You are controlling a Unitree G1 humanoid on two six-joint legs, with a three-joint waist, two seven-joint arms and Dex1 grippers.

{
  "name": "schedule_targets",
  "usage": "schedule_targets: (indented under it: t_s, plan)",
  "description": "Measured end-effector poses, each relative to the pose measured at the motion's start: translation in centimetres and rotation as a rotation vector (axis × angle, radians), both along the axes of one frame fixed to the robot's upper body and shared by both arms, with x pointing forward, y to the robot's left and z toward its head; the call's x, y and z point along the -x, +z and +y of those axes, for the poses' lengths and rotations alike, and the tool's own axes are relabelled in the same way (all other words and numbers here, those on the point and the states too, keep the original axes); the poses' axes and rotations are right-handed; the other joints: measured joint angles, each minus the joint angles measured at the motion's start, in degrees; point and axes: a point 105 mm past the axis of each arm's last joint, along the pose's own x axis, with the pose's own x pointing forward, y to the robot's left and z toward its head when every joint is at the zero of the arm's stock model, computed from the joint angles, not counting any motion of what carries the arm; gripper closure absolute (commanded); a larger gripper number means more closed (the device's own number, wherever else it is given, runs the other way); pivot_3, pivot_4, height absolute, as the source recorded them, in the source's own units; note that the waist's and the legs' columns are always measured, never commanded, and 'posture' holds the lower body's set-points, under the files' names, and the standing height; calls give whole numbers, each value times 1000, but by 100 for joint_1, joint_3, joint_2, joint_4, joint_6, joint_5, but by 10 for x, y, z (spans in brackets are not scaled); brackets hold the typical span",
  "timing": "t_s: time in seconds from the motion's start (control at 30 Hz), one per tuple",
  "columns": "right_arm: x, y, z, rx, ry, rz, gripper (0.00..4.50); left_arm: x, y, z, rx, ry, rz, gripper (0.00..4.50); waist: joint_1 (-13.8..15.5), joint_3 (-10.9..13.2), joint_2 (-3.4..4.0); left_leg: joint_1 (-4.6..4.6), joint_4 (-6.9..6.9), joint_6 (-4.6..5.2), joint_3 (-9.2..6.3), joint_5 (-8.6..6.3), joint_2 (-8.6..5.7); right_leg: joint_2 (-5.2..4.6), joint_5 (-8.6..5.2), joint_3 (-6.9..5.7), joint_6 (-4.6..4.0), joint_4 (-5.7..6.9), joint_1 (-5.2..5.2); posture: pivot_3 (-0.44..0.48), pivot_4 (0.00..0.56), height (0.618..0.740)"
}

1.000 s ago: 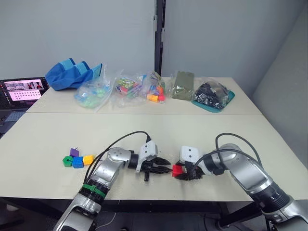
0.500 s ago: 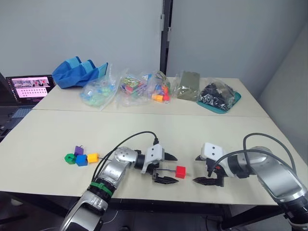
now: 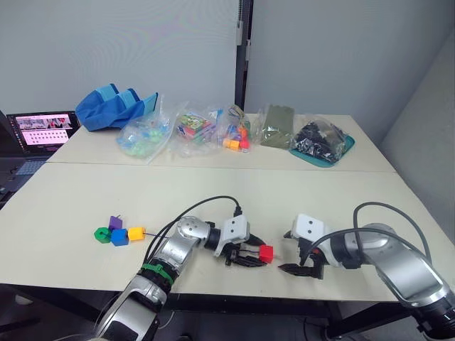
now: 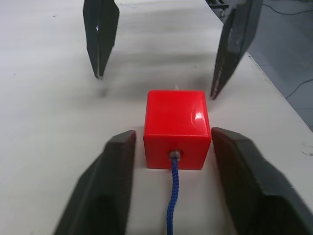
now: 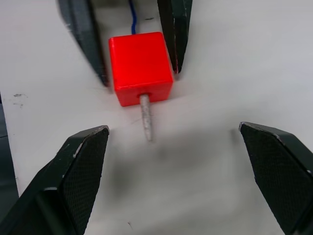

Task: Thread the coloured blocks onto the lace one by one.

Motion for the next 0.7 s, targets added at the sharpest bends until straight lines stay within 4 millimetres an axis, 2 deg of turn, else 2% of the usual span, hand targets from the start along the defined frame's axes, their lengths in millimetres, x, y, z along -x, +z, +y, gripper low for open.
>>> schedule_targets:
  t_s: [0.03, 0.33, 0.43, 0.7]
  plan:
    - [0, -1, 1, -2, 1, 2, 0, 0, 0, -2, 0, -3, -2, 3334, 0, 0, 0, 0, 0, 0, 0, 0, 0, 0, 0, 1, 0, 0, 0, 0, 150, 740]
    - [-1, -2, 4, 10, 17, -7, 0, 2, -1, -4, -3, -12, -3, 3334, -7, 0, 0, 0, 0, 0, 0, 0, 0, 0, 0, 0, 0, 1, 0, 0, 150, 740]
    - [-2, -4, 3, 10, 12, 0, 798, 2, -1, -3, -5, -12, -5, 3334, -8, 0, 0, 0, 0, 0, 0, 0, 0, 0, 0, 0, 0, 1, 0, 0, 150, 740]
    - [-2, -5, 4, -3, 12, 12, 3549, 1, -1, 0, -11, -7, -15, 3334, -26, 0, 0, 1, -1, 0, 0, 0, 0, 0, 0, 0, 0, 1, 0, 0, 150, 740]
